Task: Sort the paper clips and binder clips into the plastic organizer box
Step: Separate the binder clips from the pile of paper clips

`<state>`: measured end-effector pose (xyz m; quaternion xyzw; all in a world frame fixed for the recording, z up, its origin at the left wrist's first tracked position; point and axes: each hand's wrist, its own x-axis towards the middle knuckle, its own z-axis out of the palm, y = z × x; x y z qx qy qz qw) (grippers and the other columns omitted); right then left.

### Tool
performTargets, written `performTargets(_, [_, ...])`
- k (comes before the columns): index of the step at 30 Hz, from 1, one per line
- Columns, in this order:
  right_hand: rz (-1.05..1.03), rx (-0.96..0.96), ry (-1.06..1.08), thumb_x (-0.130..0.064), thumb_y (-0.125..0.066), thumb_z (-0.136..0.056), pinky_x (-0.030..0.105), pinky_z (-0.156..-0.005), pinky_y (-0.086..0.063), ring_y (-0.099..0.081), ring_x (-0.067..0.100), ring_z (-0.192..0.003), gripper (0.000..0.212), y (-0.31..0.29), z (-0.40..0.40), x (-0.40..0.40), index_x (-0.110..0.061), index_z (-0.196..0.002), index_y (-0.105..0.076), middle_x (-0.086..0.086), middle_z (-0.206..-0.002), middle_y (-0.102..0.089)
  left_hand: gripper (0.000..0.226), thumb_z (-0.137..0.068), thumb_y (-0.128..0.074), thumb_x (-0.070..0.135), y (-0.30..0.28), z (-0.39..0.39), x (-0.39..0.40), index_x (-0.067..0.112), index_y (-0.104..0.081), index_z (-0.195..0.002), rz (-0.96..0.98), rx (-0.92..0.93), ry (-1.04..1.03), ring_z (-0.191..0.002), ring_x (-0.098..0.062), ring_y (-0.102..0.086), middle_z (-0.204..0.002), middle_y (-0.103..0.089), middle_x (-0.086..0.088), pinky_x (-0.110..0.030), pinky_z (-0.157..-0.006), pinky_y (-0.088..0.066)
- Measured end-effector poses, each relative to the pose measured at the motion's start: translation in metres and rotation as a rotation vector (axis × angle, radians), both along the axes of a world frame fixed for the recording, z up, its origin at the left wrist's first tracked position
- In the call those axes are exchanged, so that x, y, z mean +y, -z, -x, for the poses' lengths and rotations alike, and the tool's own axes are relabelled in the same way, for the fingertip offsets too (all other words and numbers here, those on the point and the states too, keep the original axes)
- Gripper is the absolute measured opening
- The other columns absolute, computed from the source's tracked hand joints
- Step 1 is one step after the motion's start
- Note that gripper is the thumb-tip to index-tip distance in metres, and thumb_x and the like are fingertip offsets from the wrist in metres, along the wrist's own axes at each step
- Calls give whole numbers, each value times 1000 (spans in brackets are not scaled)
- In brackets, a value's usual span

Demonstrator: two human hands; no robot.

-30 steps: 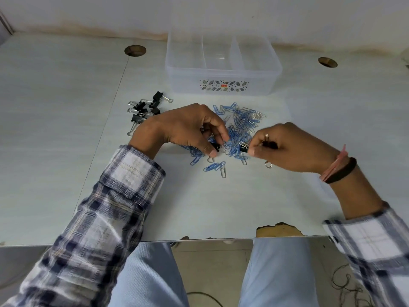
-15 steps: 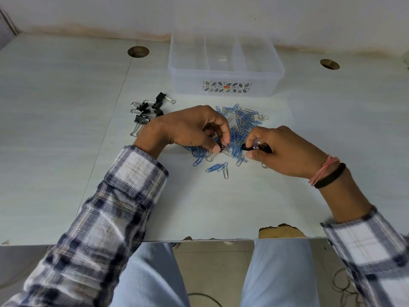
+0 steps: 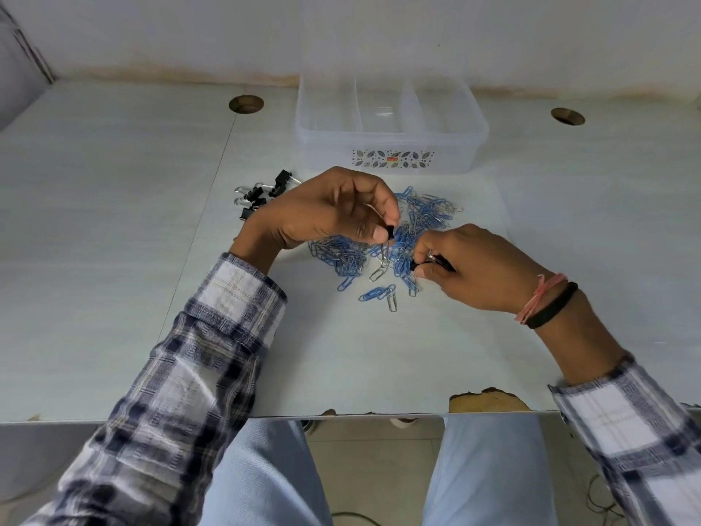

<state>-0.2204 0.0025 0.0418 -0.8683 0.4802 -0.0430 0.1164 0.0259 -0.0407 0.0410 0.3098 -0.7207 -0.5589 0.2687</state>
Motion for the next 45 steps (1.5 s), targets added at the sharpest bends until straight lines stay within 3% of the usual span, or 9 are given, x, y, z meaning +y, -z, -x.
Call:
performTargets(7, [-56,-373,2,-23,-60,-98,23,-56,-43,-50,8,-50,9,-6,10,4,-17,-97,-66,-2,-67,-63,25,-83,-69,-11,4,1,-2,-2,-64,-106,-55,163,-55,-86,-26,-71,-96,-69,-8,-36,-84,-58])
performTargets(11, [-301,-754,99,-15,-60,-98,17,-52,-37,-43,7,-53,10,-9,14,-1,-7,-99,-66,-10,-67,-57,33,-86,-70,-13,5,6,-3,-7,-65,-118,-31,92,-93,-94,-23,-69,-112,-70,-23,-27,-81,-57])
performTargets(13, [-486,-969,169,-13,-57,-100,20,-47,-30,-36,11,-56,10,-6,12,-4,-7,-100,-65,4,-71,-47,38,-86,-72,-9,6,11,-1,-6,-67,-124,-7,32,-93,-100,-26,-68,-119,-72,-22,-28,-86,-57])
performTargets(20, [-674,-1430,480,2,-44,-101,22,-40,-28,-46,15,-56,17,-2,-6,-9,-5,-97,-60,4,-81,-61,26,-86,-76,-2,8,32,1,-11,-73,-111,64,84,-245,-72,-18,-66,-89,-74,-22,-28,-74,-55])
performTargets(24, [-801,-1536,631,-1,-51,-98,23,-46,-44,-59,21,-61,15,-1,-12,-11,-4,-106,-63,13,-87,-68,24,-86,-77,-1,8,31,0,-11,-73,-107,66,129,-322,-72,-29,-62,-92,-71,-35,-31,-72,-55])
performTargets(28, [-1019,-1718,662,-8,-56,-92,29,-62,-59,-65,30,-87,28,-4,-14,-12,0,-119,-57,24,-109,-59,24,-86,-77,-1,9,31,-6,-10,-74,-108,83,258,-461,-73,-26,-66,-89,-74,-25,-32,-74,-57])
performTargets(33, [-1230,-1860,589,-39,-64,-90,47,-95,-54,-64,31,-100,60,-14,-19,-15,6,-129,-57,19,-109,-64,21,-88,-77,4,17,52,0,-5,-76,-108,267,216,-452,-86,-41,-73,-98,-76,-22,-55,-84,-61])
performTargets(38, [-1226,-1950,742,-27,-57,-97,39,-79,-59,-69,30,-88,37,-16,-20,-21,5,-116,-59,20,-102,-69,29,-90,-79,16,18,62,5,1,-76,-114,407,99,-433,-97,-18,-77,-104,-79,-7,-44,-90,-61])
performTargets(45, [-1220,-1916,791,-16,-53,-96,19,-41,-46,-56,18,-65,20,-18,4,-38,1,-88,-59,17,-84,-63,36,-107,-49,17,3,54,3,-8,-74,-106,264,380,-585,-95,-35,-76,-105,-77,-21,-39,-76,-57])
